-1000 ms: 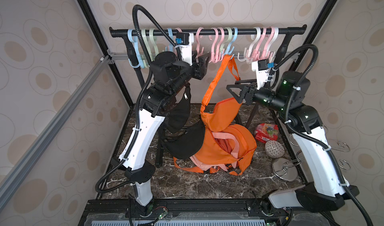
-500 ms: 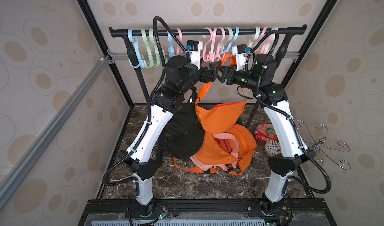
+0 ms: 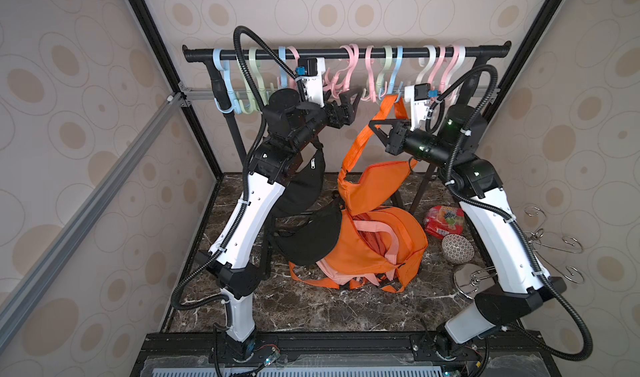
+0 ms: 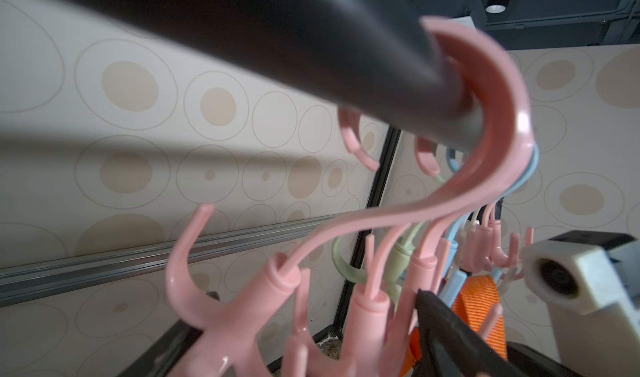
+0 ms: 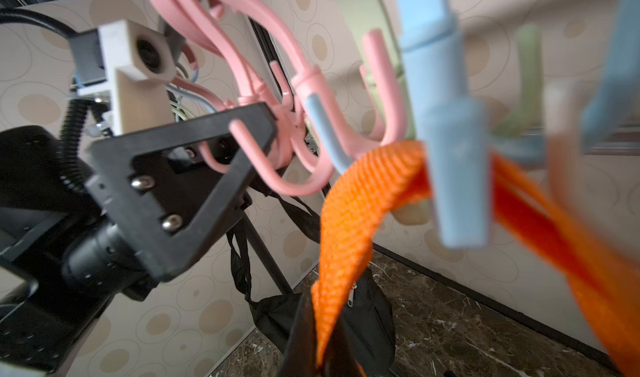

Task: Hang the bag on a hook
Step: Adjust the hook on the clothesline.

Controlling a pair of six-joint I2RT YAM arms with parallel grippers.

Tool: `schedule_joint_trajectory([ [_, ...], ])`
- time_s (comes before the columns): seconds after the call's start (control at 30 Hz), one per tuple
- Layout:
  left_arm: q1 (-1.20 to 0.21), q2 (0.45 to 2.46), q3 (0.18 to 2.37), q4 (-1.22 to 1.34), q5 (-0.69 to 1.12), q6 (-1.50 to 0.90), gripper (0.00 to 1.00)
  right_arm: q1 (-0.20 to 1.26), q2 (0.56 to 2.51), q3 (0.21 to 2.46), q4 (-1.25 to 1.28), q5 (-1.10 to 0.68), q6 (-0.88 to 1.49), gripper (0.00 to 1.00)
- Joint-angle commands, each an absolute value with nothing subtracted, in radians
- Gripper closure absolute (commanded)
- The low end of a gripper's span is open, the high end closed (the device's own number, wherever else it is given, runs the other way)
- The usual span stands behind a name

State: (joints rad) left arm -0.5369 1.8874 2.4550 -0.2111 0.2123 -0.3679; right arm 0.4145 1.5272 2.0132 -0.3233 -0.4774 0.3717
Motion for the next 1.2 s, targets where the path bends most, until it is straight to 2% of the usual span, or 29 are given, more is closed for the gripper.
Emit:
schedule_joint_trajectory([
  [0.0, -0.518, 1.91, 2.482, -0.146, 0.21, -0.4, 0.16, 0.417, 1.417, 1.95, -0.295, -0.415, 0.315, 1.0],
  [0.1, -0.507, 1.926, 2.504, -0.146, 0.206, -0.41, 0.21, 0.416, 1.362, 1.939, -0.338, -0.377, 0.271, 1.0],
  [0.27, -0.5, 1.925, 2.51, -0.146, 0.2, -0.416, 0.22, 0.415, 1.372, 2.034, -0.454, -0.413, 0.215, 1.0],
  [0.57, -0.5, 1.819, 2.359, -0.111, 0.172, -0.386, 0.12, 0.415, 1.425, 2.043, -0.542, -0.391, 0.171, 1.0],
  [0.83, -0.495, 1.726, 2.249, -0.1, 0.1, -0.341, 0.1, 0.4, 1.463, 2.019, -0.556, -0.243, 0.157, 0.97],
  [0.87, -0.495, 1.714, 2.232, -0.092, 0.094, -0.339, 0.1, 0.397, 1.47, 2.026, -0.561, -0.242, 0.158, 0.95],
  [1.0, -0.495, 1.667, 2.167, -0.061, 0.095, -0.328, 0.08, 0.395, 1.482, 2.037, -0.572, -0.26, 0.168, 0.55],
  [1.03, -0.495, 1.66, 2.161, -0.065, 0.106, -0.322, 0.06, 0.395, 1.481, 2.039, -0.573, -0.267, 0.172, 0.49],
  [1.17, -0.497, 1.634, 2.117, -0.081, 0.127, -0.306, 0.0, 0.395, 1.455, 2.023, -0.58, -0.298, 0.182, 0.45],
])
